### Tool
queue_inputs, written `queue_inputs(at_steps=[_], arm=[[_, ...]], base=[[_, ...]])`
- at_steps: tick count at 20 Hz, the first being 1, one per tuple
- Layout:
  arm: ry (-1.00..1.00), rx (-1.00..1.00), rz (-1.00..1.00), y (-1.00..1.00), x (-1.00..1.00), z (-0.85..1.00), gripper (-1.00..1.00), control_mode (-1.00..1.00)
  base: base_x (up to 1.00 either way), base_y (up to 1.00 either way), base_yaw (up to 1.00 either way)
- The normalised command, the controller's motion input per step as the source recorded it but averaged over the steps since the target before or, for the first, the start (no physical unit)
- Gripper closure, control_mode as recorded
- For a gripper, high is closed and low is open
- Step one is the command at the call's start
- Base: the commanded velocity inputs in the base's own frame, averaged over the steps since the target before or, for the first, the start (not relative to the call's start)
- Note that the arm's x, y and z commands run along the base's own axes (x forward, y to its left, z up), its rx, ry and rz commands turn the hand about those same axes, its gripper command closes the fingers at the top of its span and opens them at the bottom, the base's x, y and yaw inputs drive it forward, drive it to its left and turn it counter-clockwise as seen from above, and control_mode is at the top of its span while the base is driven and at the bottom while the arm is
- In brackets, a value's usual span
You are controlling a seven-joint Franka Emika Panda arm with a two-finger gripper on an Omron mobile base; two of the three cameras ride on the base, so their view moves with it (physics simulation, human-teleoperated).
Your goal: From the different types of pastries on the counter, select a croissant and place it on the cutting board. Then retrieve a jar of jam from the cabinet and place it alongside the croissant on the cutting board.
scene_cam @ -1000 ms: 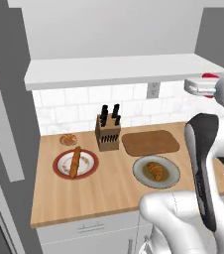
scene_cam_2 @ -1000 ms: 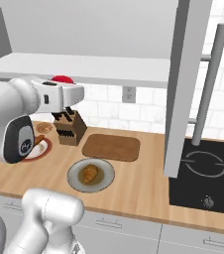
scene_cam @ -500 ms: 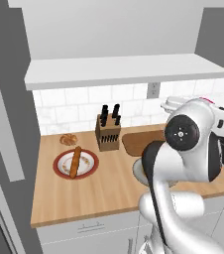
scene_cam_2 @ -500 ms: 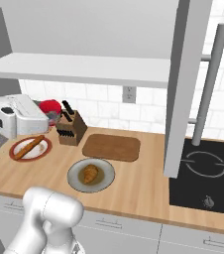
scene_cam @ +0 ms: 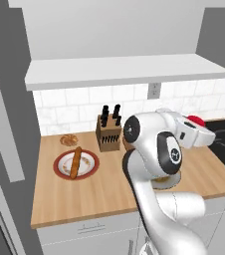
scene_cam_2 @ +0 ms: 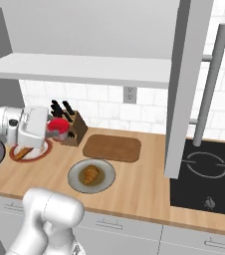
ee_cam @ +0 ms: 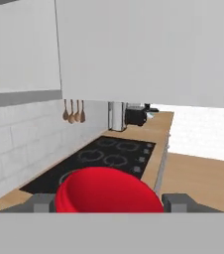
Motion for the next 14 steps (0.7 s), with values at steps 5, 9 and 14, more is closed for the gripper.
queue_inputs(at_steps=[5,9,14], arm=[[0.01,0.08,-0.15,-0.44,0.84,-0.74,1.0,-1.0],[0.03,0.08,-0.09,-0.24,0.97,-0.57,1.0,-1.0],[0.05,0.07,-0.04,-0.02,0.87,-0.52,1.0,-1.0]], base=[[0.0,0.0,0.0],[0.0,0.0,0.0],[0.0,0.0,0.0]])
